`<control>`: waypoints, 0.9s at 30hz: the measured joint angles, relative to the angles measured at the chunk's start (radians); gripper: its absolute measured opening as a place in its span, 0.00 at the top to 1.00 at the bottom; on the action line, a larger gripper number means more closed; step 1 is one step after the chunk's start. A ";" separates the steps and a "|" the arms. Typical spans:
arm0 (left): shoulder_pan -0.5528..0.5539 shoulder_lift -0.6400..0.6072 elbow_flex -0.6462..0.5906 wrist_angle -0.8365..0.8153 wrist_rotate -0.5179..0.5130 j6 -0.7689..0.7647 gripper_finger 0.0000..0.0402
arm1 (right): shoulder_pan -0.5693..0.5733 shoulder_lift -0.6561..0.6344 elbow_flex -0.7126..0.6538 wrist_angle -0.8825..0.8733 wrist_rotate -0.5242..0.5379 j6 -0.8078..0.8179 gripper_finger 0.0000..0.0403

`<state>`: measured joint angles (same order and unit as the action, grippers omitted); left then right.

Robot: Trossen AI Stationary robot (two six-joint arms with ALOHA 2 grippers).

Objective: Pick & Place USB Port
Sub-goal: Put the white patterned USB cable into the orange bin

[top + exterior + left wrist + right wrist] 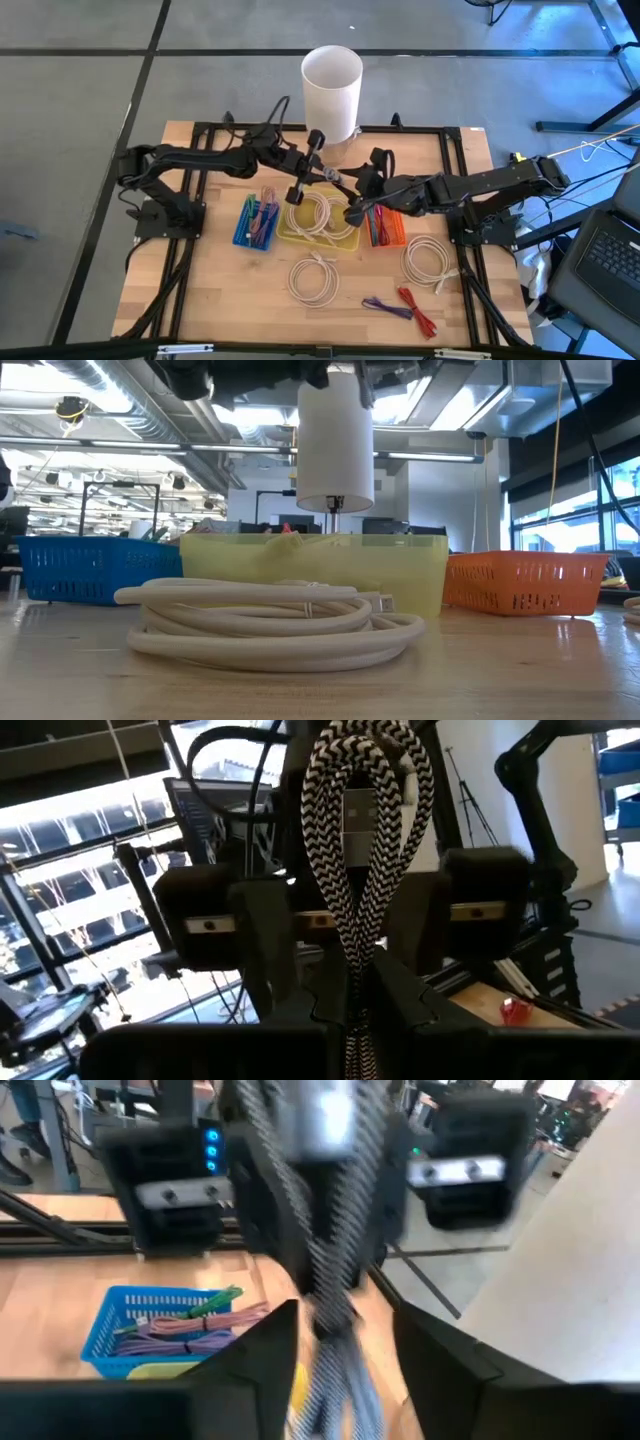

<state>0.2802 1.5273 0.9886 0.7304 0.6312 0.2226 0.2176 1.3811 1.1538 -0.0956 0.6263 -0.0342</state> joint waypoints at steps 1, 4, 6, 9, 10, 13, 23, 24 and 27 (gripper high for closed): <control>0.000 0.014 0.011 0.000 0.001 -0.001 0.97 | 0.000 0.000 0.000 0.003 -0.002 0.000 0.62; 0.000 0.041 0.037 -0.007 0.038 -0.018 0.97 | 0.001 0.000 0.000 -0.009 -0.004 0.000 0.74; 0.000 0.044 0.048 -0.004 0.042 -0.028 0.97 | 0.001 0.000 0.000 -0.009 -0.003 -0.007 0.85; 0.003 0.042 0.048 -0.035 0.040 -0.030 0.93 | 0.001 0.000 0.000 -0.027 0.003 -0.025 0.92; 0.004 0.038 0.048 -0.053 0.036 -0.035 0.90 | 0.001 0.000 0.000 -0.037 0.015 -0.025 0.92; 0.012 0.012 0.049 -0.112 0.014 -0.061 0.82 | 0.001 -0.005 0.000 -0.086 0.094 -0.009 0.92; 0.008 -0.264 0.049 -0.756 -0.341 0.041 0.63 | 0.046 -0.144 0.014 -0.451 0.302 0.278 0.92; -0.001 -0.299 0.049 -0.825 -0.419 0.036 0.63 | 0.054 -0.165 0.014 -0.499 0.302 0.337 0.92; -0.039 -0.387 0.049 -1.028 -0.669 -0.001 0.64 | 0.083 -0.216 0.015 -0.654 0.311 0.516 0.92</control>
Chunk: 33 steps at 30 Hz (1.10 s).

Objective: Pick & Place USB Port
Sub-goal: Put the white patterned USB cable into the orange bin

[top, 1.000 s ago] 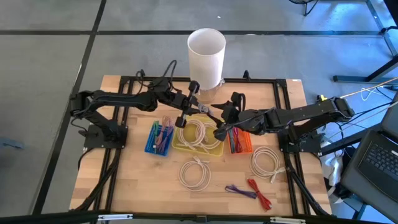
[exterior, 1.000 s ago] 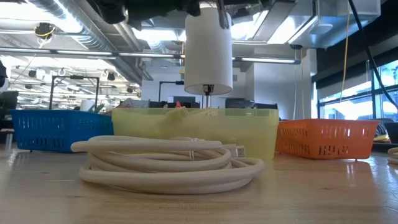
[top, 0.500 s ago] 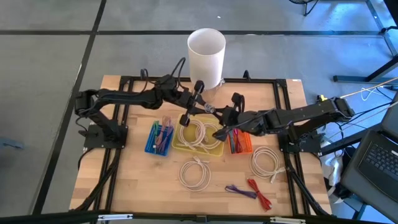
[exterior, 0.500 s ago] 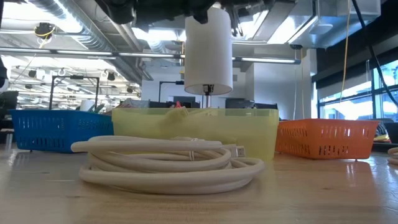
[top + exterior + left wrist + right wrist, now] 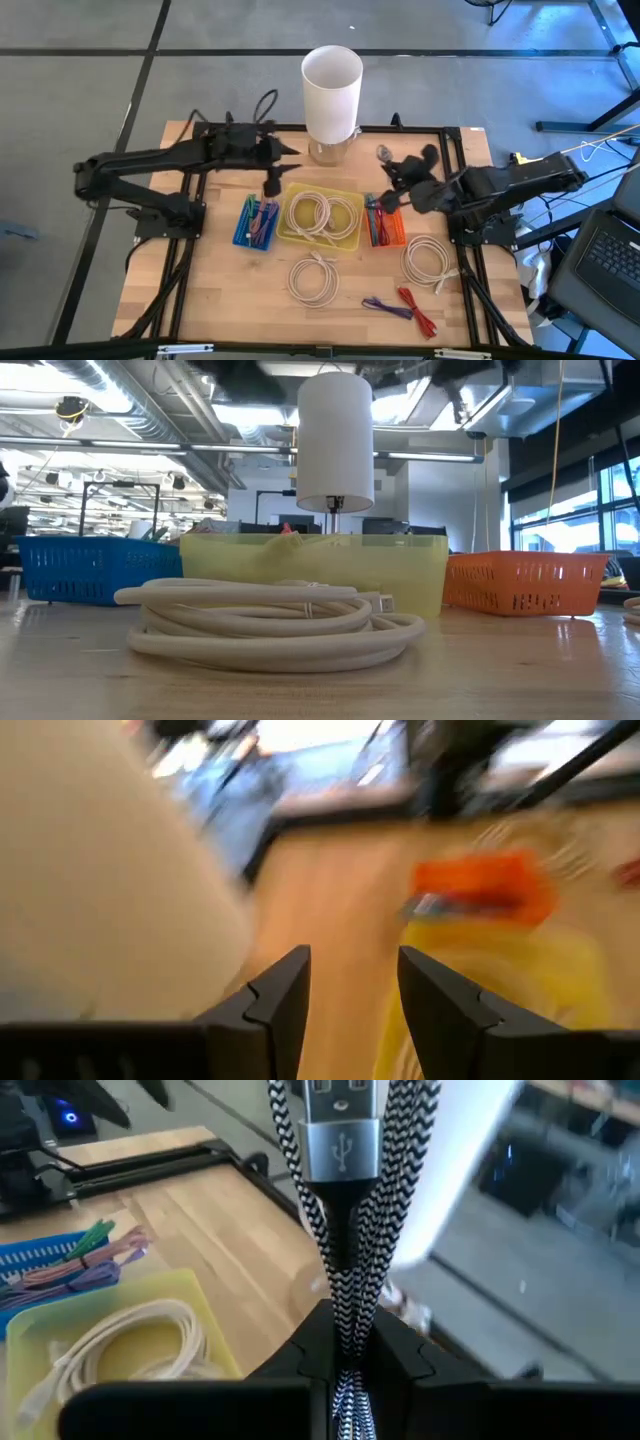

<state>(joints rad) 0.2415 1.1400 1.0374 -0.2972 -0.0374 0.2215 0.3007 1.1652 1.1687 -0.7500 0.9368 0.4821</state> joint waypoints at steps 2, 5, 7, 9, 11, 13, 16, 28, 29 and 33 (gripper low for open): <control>-0.028 -0.050 0.000 -0.118 -0.139 -0.053 0.65 | 0.023 -0.022 0.000 -0.102 0.005 0.123 0.92; -0.076 -0.118 0.000 -0.270 -0.303 -0.153 0.66 | 0.054 -0.032 0.000 -0.239 0.009 0.304 0.92; -0.114 -0.154 0.000 -0.350 -0.381 -0.216 0.66 | 0.068 -0.030 0.000 -0.306 0.001 0.406 0.92; -0.151 -0.186 0.000 -0.409 -0.444 -0.277 0.67 | 0.075 -0.022 0.000 -0.345 -0.042 0.488 0.92; -0.189 -0.211 0.000 -0.457 -0.496 -0.324 0.67 | 0.076 -0.006 0.000 -0.370 -0.098 0.550 0.92; -0.227 -0.228 0.000 -0.496 -0.546 -0.363 0.67 | 0.076 0.012 0.000 -0.397 -0.160 0.607 0.92; -0.283 -0.240 0.000 -0.552 -0.630 -0.419 0.67 | 0.076 0.055 0.000 -0.427 -0.216 0.686 0.92; -0.345 -0.239 -0.202 -0.424 -0.790 -0.495 0.67 | 0.063 0.185 -0.134 -0.377 -0.354 0.895 0.92; -0.345 -0.239 -0.213 -0.399 -0.790 -0.483 0.67 | 0.059 0.185 -0.156 -0.343 -0.371 0.902 0.92; -0.345 -0.239 -0.226 -0.323 -0.780 -0.428 0.67 | 0.033 0.184 -0.225 -0.224 -0.403 0.906 0.92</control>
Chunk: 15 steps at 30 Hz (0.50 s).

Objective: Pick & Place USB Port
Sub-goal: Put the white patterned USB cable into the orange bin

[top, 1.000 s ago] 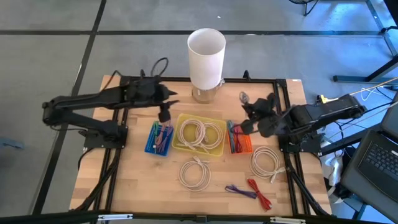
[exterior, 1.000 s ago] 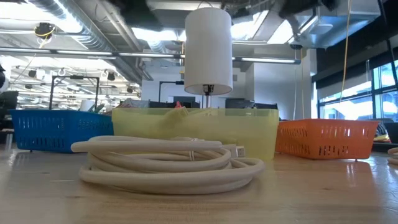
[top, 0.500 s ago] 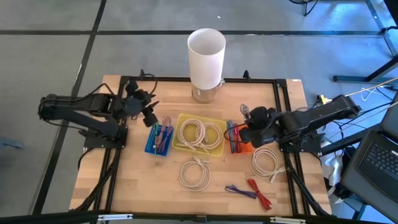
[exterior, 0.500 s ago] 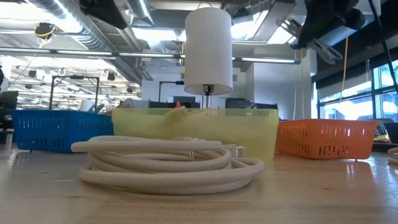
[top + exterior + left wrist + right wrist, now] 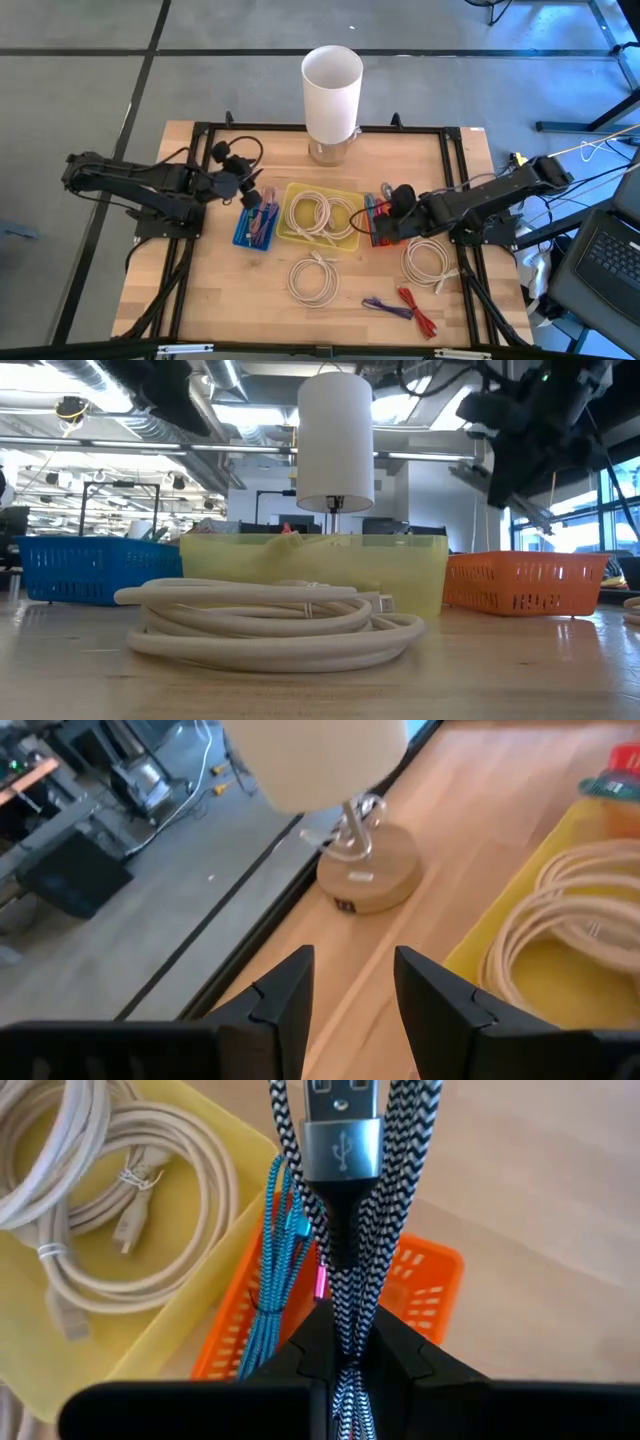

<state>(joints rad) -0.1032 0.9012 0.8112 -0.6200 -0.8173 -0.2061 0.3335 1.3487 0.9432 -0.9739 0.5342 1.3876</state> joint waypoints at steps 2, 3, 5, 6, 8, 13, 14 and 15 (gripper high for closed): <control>0.000 0.000 0.000 0.039 0.001 0.021 0.67 | -0.021 0.000 -0.033 0.050 -0.018 0.000 0.92; 0.000 0.000 0.000 0.053 0.002 0.034 0.67 | -0.031 0.000 -0.049 0.076 -0.029 0.000 0.92; 0.000 0.000 0.000 0.082 0.003 0.058 0.68 | -0.049 0.000 -0.080 0.139 -0.050 -0.009 0.92; 0.000 0.000 0.000 0.093 0.003 0.071 0.68 | -0.056 0.000 -0.095 0.170 -0.063 -0.017 0.92; 0.000 0.000 0.000 0.108 0.003 0.086 0.67 | -0.069 0.000 -0.122 0.217 -0.084 -0.029 0.92; 0.000 0.000 0.000 0.131 0.003 0.089 0.67 | -0.084 0.000 -0.169 0.259 -0.095 -0.025 0.92; 0.000 0.000 0.000 0.131 0.003 0.089 0.67 | -0.085 0.000 -0.176 0.261 -0.102 -0.017 0.92; 0.000 0.000 0.000 0.131 0.003 0.089 0.68 | -0.085 0.002 -0.181 0.260 -0.110 -0.006 0.92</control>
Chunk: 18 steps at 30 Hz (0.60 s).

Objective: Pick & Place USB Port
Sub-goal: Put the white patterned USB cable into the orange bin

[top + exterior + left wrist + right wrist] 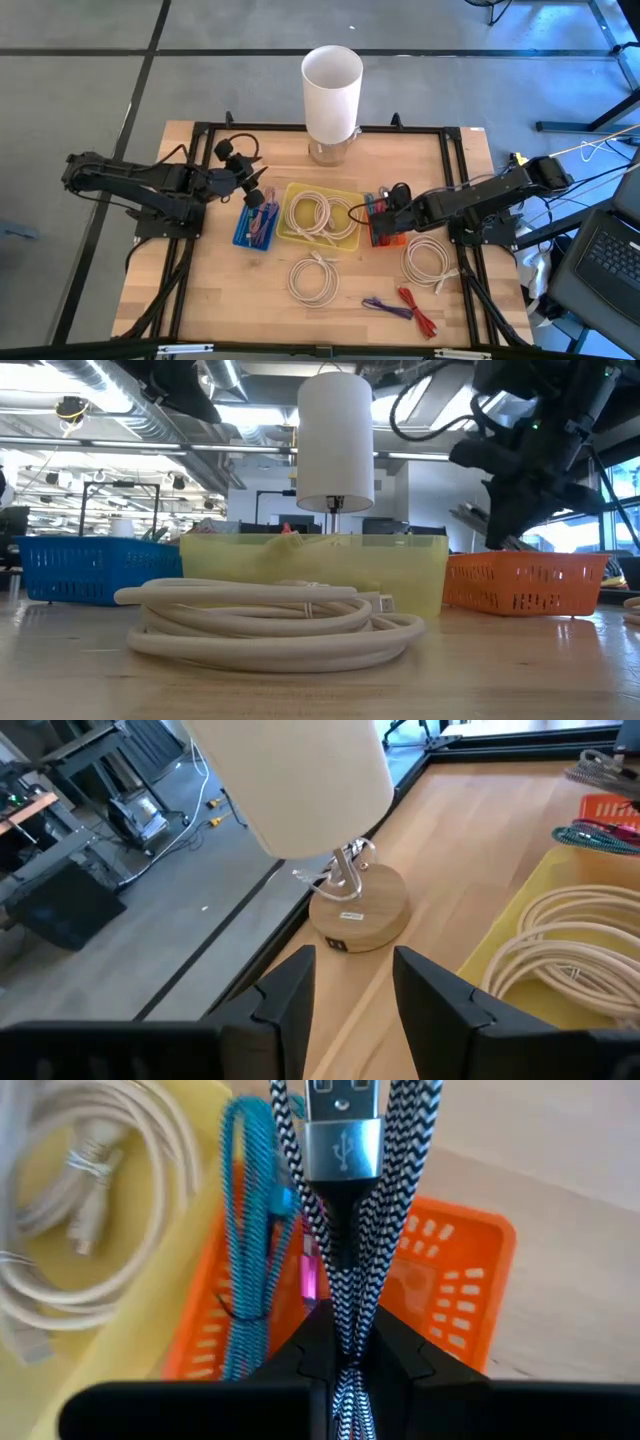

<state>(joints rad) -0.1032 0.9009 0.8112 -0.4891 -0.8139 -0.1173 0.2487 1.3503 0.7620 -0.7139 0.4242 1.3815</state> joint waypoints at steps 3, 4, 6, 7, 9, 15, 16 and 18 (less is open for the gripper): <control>0.000 0.000 0.000 0.000 0.000 0.000 0.68 | 0.000 0.017 -0.003 0.000 -0.013 0.007 0.92; 0.000 0.000 0.000 0.001 0.000 0.000 0.68 | 0.000 0.024 -0.003 0.009 -0.021 0.006 0.92; 0.000 0.000 0.000 0.001 0.000 0.000 0.68 | -0.002 0.046 -0.003 0.020 -0.044 0.006 0.92; 0.000 0.000 0.000 0.002 0.000 0.000 0.68 | -0.003 0.057 -0.003 0.022 -0.058 0.005 0.92; 0.000 0.000 0.000 0.005 0.000 0.000 0.68 | -0.008 0.081 -0.003 0.027 -0.086 0.001 0.92; 0.000 0.000 0.000 0.016 0.000 0.000 0.68 | -0.026 0.122 -0.003 0.028 -0.103 -0.019 0.92; 0.000 0.000 0.000 0.016 0.000 0.000 0.68 | -0.029 0.122 -0.003 0.033 -0.095 -0.023 0.92; 0.000 0.000 0.000 0.016 0.003 0.000 0.68 | -0.030 0.123 -0.003 0.034 -0.064 -0.028 0.92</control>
<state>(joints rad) -0.1029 0.9009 0.8112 -0.4729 -0.8107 -0.1169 0.2188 1.4734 0.7589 -0.6802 0.3599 1.3532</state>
